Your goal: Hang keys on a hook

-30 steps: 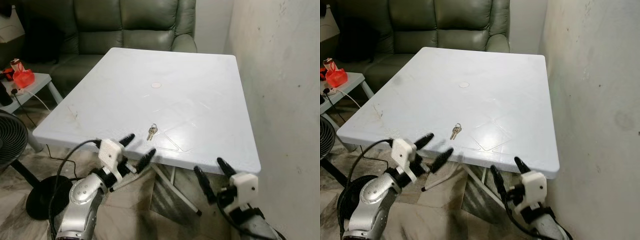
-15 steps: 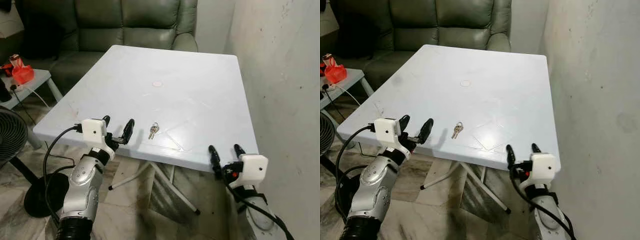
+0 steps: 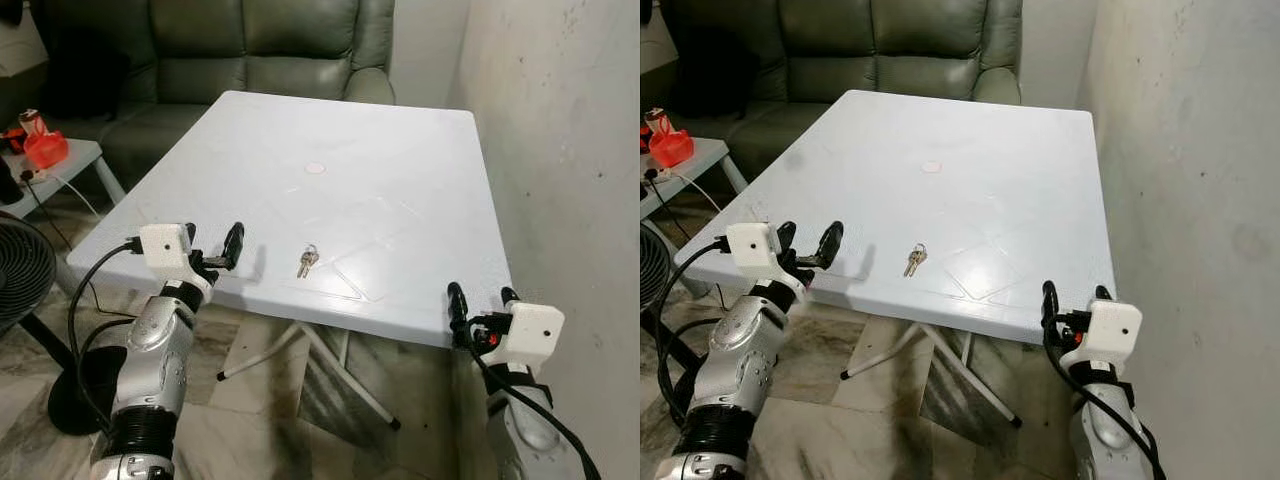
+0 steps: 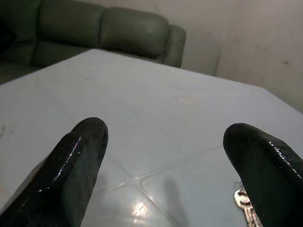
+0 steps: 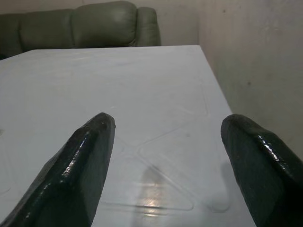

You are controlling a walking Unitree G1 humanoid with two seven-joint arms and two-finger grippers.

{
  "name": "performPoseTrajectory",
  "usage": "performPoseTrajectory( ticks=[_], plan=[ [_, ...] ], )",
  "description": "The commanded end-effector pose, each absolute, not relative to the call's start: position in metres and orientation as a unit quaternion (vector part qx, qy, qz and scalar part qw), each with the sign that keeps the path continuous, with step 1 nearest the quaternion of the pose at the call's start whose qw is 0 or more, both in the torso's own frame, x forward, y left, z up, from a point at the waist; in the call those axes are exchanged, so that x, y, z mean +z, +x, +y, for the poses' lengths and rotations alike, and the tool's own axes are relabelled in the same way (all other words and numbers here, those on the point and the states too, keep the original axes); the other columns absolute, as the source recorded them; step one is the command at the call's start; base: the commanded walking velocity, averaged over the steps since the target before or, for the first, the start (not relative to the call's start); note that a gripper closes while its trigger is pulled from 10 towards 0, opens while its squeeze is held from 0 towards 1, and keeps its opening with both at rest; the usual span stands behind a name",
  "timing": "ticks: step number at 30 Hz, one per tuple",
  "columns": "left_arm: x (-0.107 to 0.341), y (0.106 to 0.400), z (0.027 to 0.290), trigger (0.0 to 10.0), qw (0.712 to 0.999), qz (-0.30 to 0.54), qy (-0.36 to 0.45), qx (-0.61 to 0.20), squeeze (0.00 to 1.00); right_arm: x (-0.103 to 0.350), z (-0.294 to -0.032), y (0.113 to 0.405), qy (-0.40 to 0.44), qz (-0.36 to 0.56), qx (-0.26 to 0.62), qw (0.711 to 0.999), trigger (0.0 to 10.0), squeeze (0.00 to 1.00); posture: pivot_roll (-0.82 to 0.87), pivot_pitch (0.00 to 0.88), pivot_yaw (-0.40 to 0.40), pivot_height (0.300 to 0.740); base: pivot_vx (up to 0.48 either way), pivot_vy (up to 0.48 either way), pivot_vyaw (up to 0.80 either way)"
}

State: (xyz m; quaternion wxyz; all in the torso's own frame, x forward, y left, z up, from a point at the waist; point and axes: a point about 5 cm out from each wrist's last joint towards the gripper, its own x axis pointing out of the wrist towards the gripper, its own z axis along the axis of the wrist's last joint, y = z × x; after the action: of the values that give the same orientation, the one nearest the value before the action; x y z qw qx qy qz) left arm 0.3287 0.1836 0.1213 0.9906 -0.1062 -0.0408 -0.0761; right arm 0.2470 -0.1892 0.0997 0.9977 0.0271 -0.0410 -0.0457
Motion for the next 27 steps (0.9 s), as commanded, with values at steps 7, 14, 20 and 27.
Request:
performPoseTrajectory(
  ticks=[7,14,20,27],
  plan=[
    [0.1246,0.3343,0.1874,10.0,0.990,-0.046,-0.116,-0.070,0.00,0.1007,-0.1836,0.2499,0.027,-0.040,-0.040,0.998,10.0,0.00,-0.05,0.000,0.025,0.732,0.000,0.000,0.00],
    [0.1229,0.3345,0.1874,10.0,0.989,-0.043,-0.119,-0.071,0.00,0.1014,-0.1828,0.2504,0.027,-0.040,-0.036,0.998,10.0,0.00,-0.05,0.000,0.021,0.732,0.000,0.039,0.00],
    [0.1219,0.3345,0.1879,10.0,0.990,-0.040,-0.120,-0.069,0.00,0.1011,-0.1827,0.2505,0.023,-0.039,-0.032,0.998,10.0,0.00,-0.05,0.000,0.016,0.732,0.000,0.279,0.00],
    [0.1214,0.3346,0.1876,10.0,0.990,-0.039,-0.119,-0.071,0.00,0.1014,-0.1827,0.2503,0.022,-0.039,-0.031,0.999,10.0,0.00,-0.05,0.000,0.016,0.732,0.000,0.388,0.00]
  ],
)
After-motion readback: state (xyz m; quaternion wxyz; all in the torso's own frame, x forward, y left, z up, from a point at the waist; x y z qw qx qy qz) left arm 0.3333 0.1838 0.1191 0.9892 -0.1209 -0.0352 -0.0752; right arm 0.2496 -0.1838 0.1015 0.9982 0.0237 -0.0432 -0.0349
